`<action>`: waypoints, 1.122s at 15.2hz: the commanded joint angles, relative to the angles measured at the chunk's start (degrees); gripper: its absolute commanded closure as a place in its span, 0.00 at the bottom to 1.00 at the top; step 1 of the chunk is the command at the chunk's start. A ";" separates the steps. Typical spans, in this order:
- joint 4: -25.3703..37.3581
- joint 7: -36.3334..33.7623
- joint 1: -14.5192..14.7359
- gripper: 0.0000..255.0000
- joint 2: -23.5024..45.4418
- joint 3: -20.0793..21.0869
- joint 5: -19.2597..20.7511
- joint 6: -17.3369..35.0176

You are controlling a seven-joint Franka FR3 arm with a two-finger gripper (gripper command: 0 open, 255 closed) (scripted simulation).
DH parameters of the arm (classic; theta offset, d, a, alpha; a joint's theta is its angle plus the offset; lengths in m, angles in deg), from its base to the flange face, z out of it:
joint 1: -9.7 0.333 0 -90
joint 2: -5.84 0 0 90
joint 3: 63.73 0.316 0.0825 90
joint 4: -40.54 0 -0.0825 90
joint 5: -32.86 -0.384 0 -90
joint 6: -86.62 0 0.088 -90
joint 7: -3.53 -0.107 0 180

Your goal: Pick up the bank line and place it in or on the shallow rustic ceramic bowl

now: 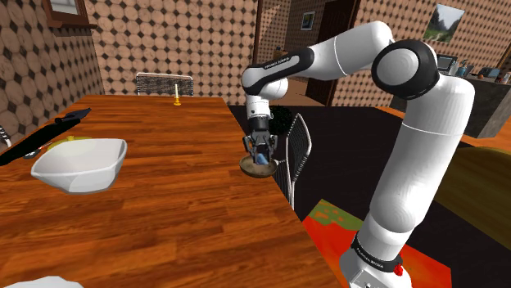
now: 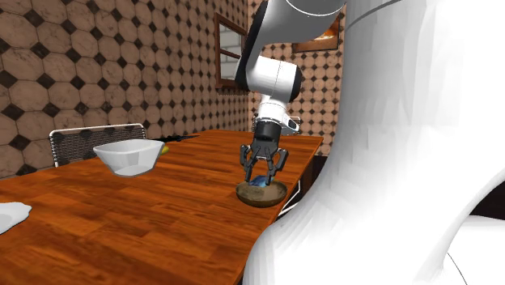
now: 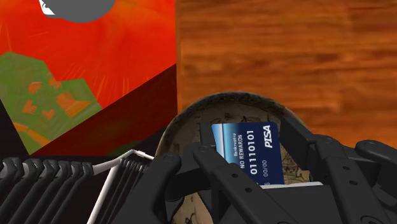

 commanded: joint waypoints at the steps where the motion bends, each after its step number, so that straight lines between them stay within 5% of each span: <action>1: -0.75 0.29 0.04 1.00 0.66 0.01 0.03 1.39; 10: -1.40 0.53 0.07 1.00 1.17 0.03 0.04 2.52; 11: -1.40 0.53 0.07 0.00 1.17 0.03 0.04 2.52; 17: 0.87 0.39 -0.14 0.00 1.60 -0.15 0.26 0.67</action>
